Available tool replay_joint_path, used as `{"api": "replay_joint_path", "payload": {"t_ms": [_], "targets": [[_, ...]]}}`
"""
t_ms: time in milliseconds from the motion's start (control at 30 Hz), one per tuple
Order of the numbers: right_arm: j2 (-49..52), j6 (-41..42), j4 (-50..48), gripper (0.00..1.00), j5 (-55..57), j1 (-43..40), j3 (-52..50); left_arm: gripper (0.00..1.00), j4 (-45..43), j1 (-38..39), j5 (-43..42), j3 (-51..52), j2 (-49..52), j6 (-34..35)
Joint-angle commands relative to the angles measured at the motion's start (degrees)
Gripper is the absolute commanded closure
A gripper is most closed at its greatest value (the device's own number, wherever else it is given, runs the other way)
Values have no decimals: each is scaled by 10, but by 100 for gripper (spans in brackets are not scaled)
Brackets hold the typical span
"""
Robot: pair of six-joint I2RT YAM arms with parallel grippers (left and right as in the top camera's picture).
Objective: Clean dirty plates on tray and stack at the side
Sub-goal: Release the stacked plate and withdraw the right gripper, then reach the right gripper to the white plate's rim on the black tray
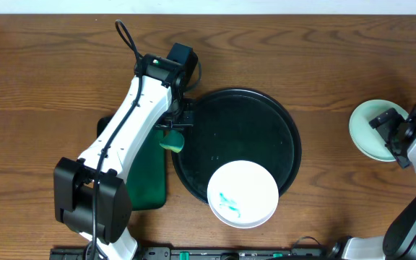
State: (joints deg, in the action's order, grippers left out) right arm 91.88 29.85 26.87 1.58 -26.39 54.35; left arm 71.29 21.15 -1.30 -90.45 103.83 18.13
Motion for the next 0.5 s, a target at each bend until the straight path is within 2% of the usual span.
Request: {"api": "replay_joint_path", "payload": {"t_ms": [0,133,267,467], "targets": [[-51,-70,16,1,-73,40,37,93,0,-2,5,5,8,-5],[-108,-133,100,1,-76,114,89,93,0,-2,5,5,8,-5],[-148,-144,194,1,-76,198,108,93,-4,-2,5,5,8,-5],[-167,-36,302,1,-80,306,108,93,-4,-2,5,5,8,-5]]}}
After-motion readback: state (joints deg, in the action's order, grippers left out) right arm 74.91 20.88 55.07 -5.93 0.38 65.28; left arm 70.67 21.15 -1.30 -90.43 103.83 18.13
